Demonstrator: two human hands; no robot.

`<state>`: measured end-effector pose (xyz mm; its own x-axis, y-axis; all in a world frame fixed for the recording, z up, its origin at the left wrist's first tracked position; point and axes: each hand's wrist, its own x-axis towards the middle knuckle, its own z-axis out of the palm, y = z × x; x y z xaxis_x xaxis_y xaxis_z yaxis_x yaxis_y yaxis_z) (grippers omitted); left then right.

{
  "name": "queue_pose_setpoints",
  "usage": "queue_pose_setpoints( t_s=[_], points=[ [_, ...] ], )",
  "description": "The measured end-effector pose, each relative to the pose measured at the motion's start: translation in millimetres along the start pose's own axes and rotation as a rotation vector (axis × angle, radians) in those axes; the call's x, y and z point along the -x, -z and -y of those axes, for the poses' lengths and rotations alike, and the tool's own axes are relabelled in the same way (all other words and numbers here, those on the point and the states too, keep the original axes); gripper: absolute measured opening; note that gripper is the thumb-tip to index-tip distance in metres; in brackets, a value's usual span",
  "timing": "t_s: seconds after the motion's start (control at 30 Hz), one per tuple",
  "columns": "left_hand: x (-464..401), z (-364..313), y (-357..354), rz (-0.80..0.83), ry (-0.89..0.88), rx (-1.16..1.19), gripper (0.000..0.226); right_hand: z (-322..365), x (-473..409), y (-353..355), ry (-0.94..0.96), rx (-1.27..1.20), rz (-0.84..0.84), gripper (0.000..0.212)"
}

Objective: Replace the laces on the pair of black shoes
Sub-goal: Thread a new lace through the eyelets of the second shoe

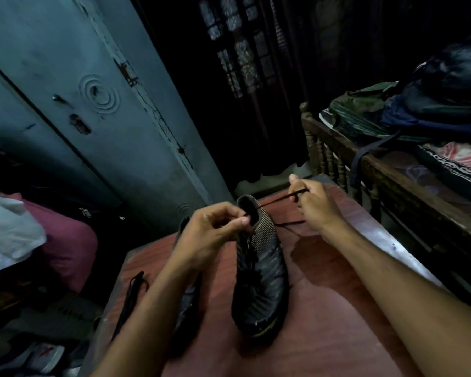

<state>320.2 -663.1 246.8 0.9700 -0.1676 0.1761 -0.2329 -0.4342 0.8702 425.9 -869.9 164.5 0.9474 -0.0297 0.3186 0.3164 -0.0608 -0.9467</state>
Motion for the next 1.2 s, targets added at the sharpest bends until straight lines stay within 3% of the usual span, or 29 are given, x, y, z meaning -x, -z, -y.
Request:
queue_pose_setpoints(
  t_s=[0.17,0.3,0.37,0.43,0.6,0.83,0.97,1.1,1.2],
  points=[
    [45,25,40,0.018,0.077,-0.068,0.015,-14,1,1,-0.013,0.121,-0.004,0.051],
    [77,46,39,0.075,0.127,-0.255,0.014,-7,9,-3,0.135,0.313,0.052,0.047],
    [84,44,26,0.020,0.091,-0.383,0.041,3,17,-10,0.225,0.407,0.110,0.046],
    [82,32,3,-0.070,0.053,-0.339,0.057,17,32,-23,0.302,0.503,0.182,0.041],
    [56,25,-45,-0.250,0.025,-0.175,0.034,35,60,-45,0.380,0.574,0.239,0.035],
    [53,37,-60,-0.415,0.060,0.093,0.019,32,60,-45,0.414,0.553,0.270,0.033],
    [55,34,-74,-0.477,0.160,0.385,0.035,33,63,-45,0.512,0.511,0.262,0.013],
    [58,40,-63,-0.547,0.144,0.296,0.019,32,56,-40,0.486,0.472,0.285,0.010],
    [65,47,-38,-0.602,0.104,0.207,0.015,32,45,-30,0.381,0.349,0.428,0.012]
  ],
)
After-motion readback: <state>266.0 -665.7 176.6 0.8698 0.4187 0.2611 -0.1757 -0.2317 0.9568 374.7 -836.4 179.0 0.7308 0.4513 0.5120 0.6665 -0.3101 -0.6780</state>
